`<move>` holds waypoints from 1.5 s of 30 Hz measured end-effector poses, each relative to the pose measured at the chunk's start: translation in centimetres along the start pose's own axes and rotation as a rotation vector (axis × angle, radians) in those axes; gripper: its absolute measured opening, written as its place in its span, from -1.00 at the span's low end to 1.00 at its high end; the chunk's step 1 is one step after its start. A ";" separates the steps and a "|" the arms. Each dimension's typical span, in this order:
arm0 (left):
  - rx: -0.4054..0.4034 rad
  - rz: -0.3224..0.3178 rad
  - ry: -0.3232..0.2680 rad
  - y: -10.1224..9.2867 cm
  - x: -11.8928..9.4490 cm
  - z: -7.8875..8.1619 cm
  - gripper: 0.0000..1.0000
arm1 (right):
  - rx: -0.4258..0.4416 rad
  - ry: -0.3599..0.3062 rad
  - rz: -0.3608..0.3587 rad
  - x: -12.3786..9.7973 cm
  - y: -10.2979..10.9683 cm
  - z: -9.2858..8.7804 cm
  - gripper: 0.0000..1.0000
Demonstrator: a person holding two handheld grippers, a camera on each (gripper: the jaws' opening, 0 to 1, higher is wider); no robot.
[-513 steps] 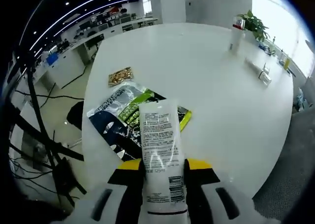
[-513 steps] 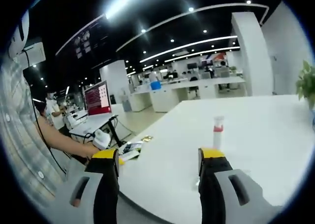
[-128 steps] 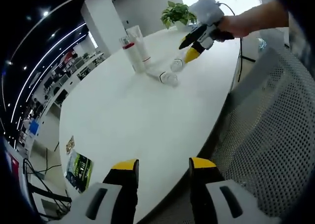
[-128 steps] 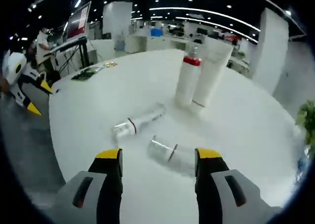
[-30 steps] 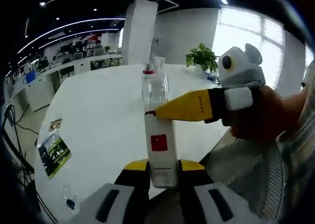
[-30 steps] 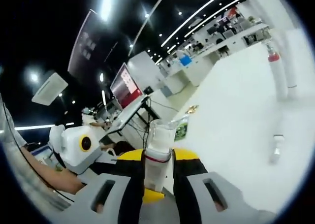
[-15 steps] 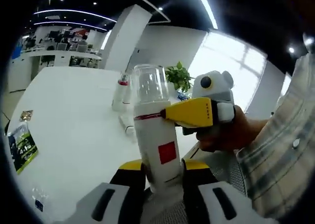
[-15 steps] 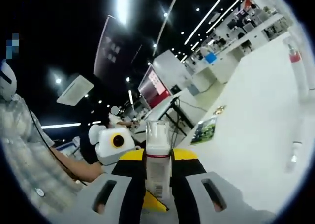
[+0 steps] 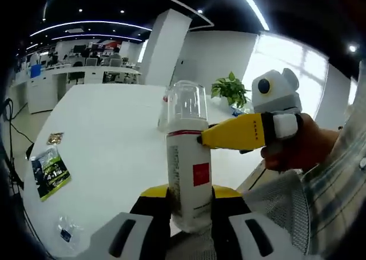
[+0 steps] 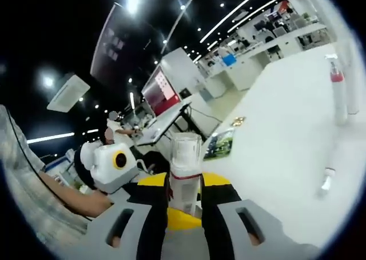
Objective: Arrange the skincare products in the storage area until every visible bottle or jar stands upright without overlapping.
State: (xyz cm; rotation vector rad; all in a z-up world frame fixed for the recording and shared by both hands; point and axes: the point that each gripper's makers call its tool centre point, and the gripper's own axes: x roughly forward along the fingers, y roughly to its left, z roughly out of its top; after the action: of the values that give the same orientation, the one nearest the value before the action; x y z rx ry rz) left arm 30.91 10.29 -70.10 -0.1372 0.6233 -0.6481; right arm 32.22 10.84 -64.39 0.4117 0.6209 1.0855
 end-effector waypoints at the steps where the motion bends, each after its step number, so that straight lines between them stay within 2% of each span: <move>1: 0.005 0.020 0.002 0.3 0.1 0.0 -0.50 | 0.005 0.009 -0.008 0.3 0.0 -0.3 -0.60; 4: 0.048 0.085 0.023 1.1 0.1 -0.3 -0.50 | 0.030 0.041 -0.040 0.9 -0.2 -0.9 -0.54; 7: 0.150 0.141 0.070 1.4 0.3 -0.9 -0.50 | 0.038 0.037 -0.068 1.6 -0.1 -0.8 -0.40; 9: 0.168 0.169 0.070 1.6 0.2 -1.0 -0.49 | 0.021 0.044 -0.115 2.0 -0.6 -1.0 -0.47; 10: 0.159 0.171 0.069 1.7 0.2 -1.0 -0.50 | -0.005 0.042 -0.135 2.1 -1.0 -1.1 -0.56; 11: 0.157 0.174 0.072 1.9 0.1 -1.0 -0.50 | 0.000 0.042 -0.135 2.1 -1.1 -1.2 -0.56; 12: 0.157 0.180 0.074 2.0 0.1 -1.1 -0.49 | 0.039 0.036 -0.123 2.4 -1.0 -1.3 -0.56; 17: 0.165 0.204 0.083 2.3 0.1 -1.2 -0.49 | 0.085 0.018 -0.122 2.8 -1.4 -1.5 -0.56; 20: 0.192 0.227 0.098 2.5 0.2 -1.4 -0.49 | 0.100 0.013 -0.117 2.7 -1.4 -1.6 -0.56; 24: 0.249 0.234 0.091 2.1 0.6 -1.2 -0.47 | 0.071 0.005 -0.103 2.2 -1.6 -1.5 -0.59; 29: 0.310 0.223 0.080 1.6 1.2 -1.1 -0.43 | 0.071 -0.006 -0.089 1.6 -2.1 -1.1 -0.59; 31: 0.317 0.219 0.094 1.5 1.4 -1.4 -0.43 | 0.015 -0.015 -0.112 1.2 -2.8 -0.5 -0.59; 33: 0.310 0.207 0.110 1.4 1.6 -1.7 -0.41 | -0.002 -0.023 -0.122 0.7 -3.5 0.1 -0.59; 36: 0.309 0.197 0.109 1.3 1.7 -1.7 -0.32 | -0.099 -0.038 -0.170 -0.1 -5.3 1.4 -0.59; 38: 0.297 0.190 0.117 1.4 1.6 -1.7 -0.30 | -0.131 -0.042 -0.188 -0.5 -6.2 2.0 -0.59; 40: 0.279 0.191 0.127 1.8 1.4 -1.7 -0.29 | -0.185 -0.055 -0.217 -1.1 -7.4 3.0 -0.59; 42: 0.196 0.197 0.157 2.3 1.0 -2.1 -0.25 | -0.166 -0.091 -0.231 -1.9 -8.5 4.2 -0.59; 43: 0.215 0.198 0.157 2.6 0.9 -2.0 -0.25 | -0.147 -0.124 -0.244 -2.4 -9.3 5.2 -0.59; 45: 0.293 0.225 0.173 3.6 0.2 -2.0 -0.25 | -0.168 -0.134 -0.277 -3.0 -10.7 6.0 -0.59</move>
State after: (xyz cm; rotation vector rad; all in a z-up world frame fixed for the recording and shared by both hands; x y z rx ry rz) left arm 31.75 13.20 -72.87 0.2621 0.6915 -0.5291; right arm 42.46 3.57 -65.39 0.2420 0.4492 0.8309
